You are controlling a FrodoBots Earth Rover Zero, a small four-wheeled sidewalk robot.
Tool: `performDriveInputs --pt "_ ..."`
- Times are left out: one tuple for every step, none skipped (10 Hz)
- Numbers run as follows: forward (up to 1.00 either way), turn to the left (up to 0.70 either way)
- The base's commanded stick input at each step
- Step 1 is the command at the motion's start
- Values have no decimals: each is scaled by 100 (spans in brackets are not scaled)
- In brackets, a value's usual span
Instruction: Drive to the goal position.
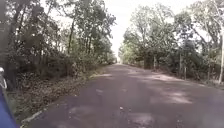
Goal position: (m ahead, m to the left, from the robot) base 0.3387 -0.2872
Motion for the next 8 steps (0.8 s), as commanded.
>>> performDriveInputs --pt "5 -3" --pt "5 -3" --pt "6 -3" --pt "5 -3" --pt "6 -3" --pt "6 -3" --pt "5 -3" --pt "5 -3"
